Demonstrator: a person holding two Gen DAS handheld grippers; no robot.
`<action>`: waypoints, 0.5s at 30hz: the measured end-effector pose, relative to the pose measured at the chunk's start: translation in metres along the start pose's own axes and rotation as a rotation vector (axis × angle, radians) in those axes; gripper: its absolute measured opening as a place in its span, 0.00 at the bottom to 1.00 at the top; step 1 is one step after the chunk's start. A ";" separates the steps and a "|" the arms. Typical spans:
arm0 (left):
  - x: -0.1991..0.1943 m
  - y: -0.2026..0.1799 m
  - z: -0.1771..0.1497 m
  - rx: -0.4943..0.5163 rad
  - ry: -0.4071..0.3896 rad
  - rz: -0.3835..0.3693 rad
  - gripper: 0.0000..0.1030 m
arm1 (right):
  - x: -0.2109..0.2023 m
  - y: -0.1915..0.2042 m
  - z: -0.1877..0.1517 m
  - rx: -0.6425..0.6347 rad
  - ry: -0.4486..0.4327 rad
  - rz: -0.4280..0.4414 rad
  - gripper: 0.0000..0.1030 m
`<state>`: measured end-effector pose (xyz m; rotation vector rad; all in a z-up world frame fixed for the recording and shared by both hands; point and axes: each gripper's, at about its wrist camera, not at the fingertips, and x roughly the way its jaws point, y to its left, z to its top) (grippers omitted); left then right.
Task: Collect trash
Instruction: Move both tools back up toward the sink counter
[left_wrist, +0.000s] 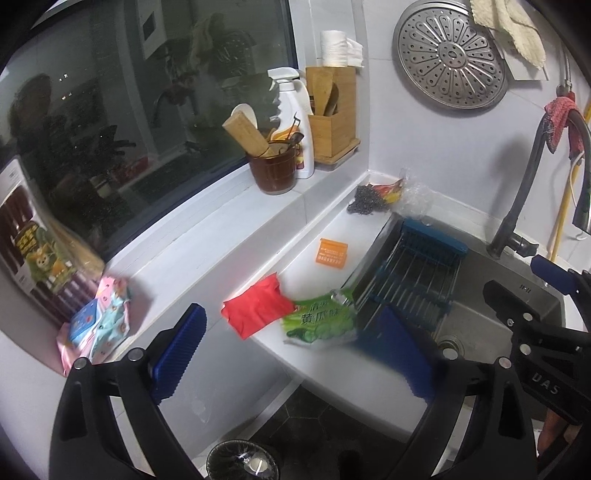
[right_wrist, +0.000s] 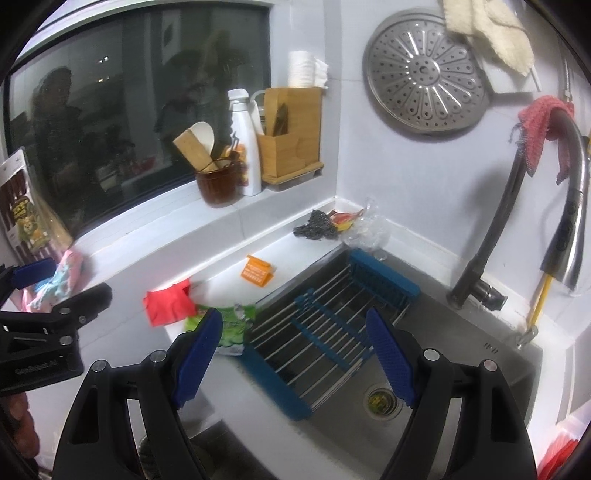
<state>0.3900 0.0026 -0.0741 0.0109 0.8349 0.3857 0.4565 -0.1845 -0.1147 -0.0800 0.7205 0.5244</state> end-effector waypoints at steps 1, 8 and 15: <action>0.002 -0.002 0.002 0.002 0.003 0.001 0.90 | 0.005 -0.003 0.002 -0.004 0.001 -0.001 0.75; 0.026 -0.024 0.018 0.025 0.021 0.013 0.90 | 0.044 -0.029 0.018 0.004 0.016 0.020 0.75; 0.054 -0.047 0.037 0.044 0.045 0.029 0.90 | 0.084 -0.054 0.034 -0.007 0.029 0.015 0.75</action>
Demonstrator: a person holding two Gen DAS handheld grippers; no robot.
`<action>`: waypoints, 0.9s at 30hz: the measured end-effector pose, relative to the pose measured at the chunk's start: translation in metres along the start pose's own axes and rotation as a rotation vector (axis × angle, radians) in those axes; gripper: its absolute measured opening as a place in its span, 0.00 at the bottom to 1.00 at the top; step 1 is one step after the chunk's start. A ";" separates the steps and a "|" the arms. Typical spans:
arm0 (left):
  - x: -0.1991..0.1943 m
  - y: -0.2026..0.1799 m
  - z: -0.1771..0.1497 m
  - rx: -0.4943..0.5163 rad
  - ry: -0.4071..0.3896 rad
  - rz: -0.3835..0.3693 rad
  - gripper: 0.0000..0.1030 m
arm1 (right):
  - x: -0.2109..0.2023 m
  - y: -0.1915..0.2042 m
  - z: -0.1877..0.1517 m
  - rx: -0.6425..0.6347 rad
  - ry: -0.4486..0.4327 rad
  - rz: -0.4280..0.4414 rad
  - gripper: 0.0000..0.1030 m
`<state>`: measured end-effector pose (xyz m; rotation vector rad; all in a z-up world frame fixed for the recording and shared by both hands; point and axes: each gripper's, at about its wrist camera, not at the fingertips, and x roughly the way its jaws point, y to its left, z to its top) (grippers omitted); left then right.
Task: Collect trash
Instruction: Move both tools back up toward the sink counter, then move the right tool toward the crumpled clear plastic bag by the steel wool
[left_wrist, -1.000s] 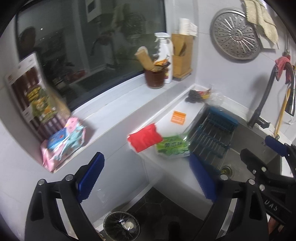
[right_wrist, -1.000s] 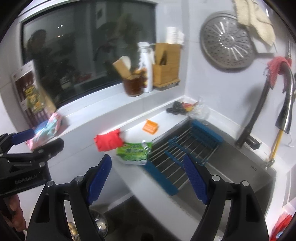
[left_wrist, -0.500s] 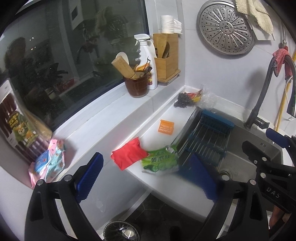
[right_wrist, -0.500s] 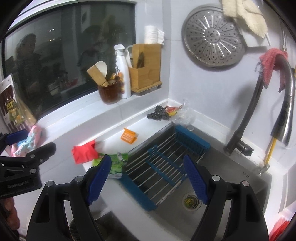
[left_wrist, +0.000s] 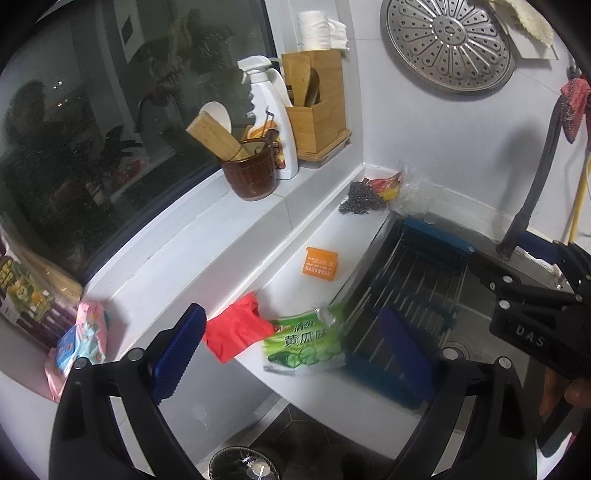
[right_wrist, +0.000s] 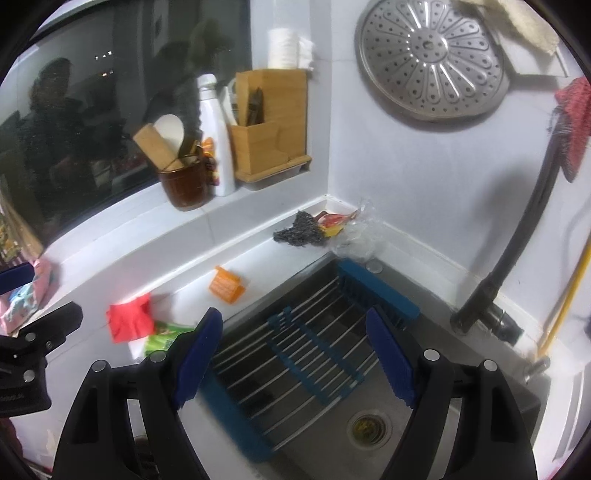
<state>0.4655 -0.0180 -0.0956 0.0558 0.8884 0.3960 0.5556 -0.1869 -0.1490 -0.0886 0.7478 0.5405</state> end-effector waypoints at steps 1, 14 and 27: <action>0.003 -0.002 0.003 0.001 0.003 0.001 0.90 | 0.005 -0.003 0.002 -0.002 0.002 -0.003 0.75; 0.061 -0.043 0.047 0.015 -0.004 0.060 0.90 | 0.095 -0.068 0.034 0.034 0.009 -0.007 0.75; 0.087 -0.050 0.063 0.004 0.034 0.062 0.90 | 0.232 -0.125 0.061 0.121 0.066 -0.082 0.83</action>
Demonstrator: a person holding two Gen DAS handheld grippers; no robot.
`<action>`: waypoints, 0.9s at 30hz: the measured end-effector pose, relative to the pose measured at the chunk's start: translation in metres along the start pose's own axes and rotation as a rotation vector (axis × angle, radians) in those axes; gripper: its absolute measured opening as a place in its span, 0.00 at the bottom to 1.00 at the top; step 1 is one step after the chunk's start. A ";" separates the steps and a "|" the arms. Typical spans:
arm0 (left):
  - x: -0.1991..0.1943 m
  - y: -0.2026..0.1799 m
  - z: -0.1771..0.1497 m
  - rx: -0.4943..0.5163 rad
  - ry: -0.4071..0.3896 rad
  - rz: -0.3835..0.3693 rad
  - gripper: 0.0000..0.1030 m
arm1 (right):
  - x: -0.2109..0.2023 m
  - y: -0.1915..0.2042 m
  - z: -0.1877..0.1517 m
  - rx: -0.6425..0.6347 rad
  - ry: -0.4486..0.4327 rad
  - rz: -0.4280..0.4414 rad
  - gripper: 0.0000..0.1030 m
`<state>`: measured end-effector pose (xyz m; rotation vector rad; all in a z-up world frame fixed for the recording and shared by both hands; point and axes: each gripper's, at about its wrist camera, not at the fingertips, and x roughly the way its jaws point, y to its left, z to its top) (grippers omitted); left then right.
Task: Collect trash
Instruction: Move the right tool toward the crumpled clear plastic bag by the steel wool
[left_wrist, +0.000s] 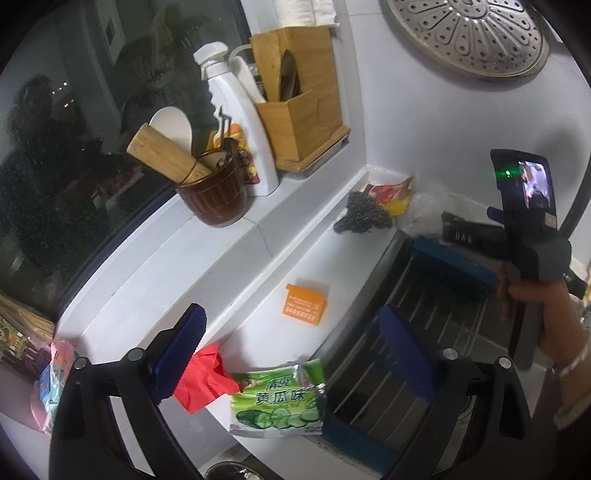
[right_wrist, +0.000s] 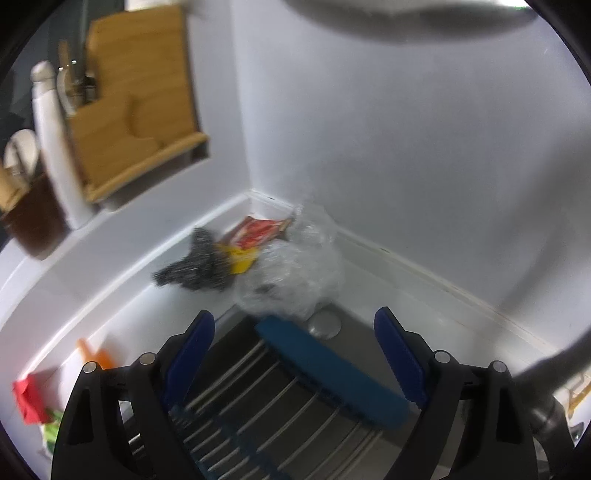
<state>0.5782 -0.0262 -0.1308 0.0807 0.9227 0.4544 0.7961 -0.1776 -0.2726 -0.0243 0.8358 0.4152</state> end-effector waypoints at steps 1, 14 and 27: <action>0.003 0.003 -0.001 -0.005 0.008 0.008 0.90 | 0.006 -0.001 0.001 0.000 0.000 0.000 0.83; 0.021 0.021 -0.005 -0.036 0.059 0.062 0.90 | 0.076 0.002 0.013 -0.009 0.020 0.014 0.83; 0.025 0.030 -0.011 -0.040 0.088 0.113 0.90 | 0.123 0.001 0.021 -0.043 0.093 -0.018 0.68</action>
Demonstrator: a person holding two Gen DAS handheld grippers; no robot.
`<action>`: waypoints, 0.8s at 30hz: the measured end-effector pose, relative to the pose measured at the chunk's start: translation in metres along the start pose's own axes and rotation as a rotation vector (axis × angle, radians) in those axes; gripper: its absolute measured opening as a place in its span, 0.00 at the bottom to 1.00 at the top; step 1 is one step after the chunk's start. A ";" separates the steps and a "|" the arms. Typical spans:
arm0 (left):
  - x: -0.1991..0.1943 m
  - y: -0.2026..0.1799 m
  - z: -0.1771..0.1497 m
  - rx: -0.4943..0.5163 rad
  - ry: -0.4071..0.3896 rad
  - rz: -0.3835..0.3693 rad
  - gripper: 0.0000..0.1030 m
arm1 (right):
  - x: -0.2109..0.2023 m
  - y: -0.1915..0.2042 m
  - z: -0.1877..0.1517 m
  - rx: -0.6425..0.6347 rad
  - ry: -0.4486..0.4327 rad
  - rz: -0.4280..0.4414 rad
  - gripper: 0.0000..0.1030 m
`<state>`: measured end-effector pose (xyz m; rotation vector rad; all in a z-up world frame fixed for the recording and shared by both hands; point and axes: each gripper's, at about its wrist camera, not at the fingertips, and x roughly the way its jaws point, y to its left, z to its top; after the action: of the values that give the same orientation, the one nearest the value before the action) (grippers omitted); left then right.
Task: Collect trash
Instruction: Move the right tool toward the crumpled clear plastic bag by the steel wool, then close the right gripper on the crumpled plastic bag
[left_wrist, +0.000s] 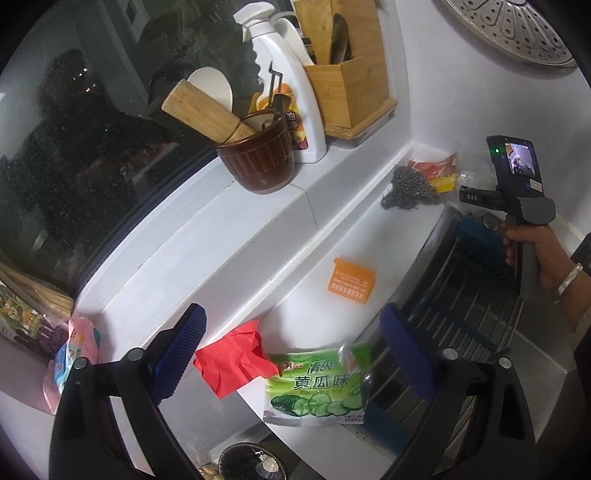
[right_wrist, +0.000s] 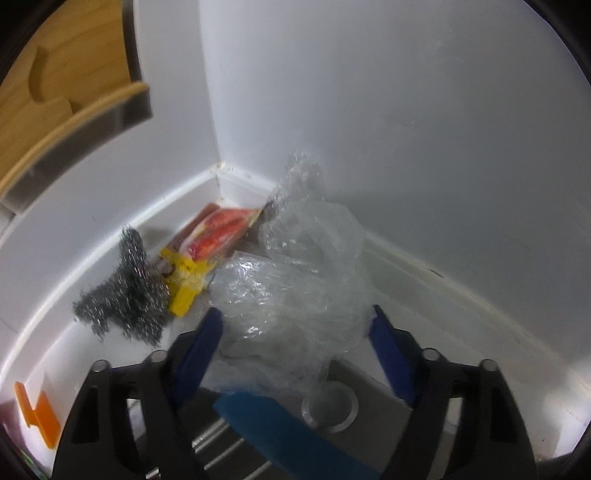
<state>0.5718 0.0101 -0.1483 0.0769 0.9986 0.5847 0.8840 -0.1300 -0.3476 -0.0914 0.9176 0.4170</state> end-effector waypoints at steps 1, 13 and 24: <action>0.000 0.000 0.000 -0.002 0.000 0.001 0.90 | 0.000 0.000 0.000 -0.008 0.002 -0.001 0.66; -0.001 -0.009 -0.004 0.006 0.011 -0.014 0.90 | -0.022 -0.008 -0.005 0.021 -0.010 0.005 0.12; -0.008 -0.012 -0.003 0.002 -0.010 -0.033 0.90 | -0.083 -0.006 -0.011 0.044 -0.133 -0.057 0.10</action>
<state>0.5715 -0.0047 -0.1478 0.0645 0.9894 0.5525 0.8333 -0.1641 -0.2900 -0.0487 0.7906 0.3453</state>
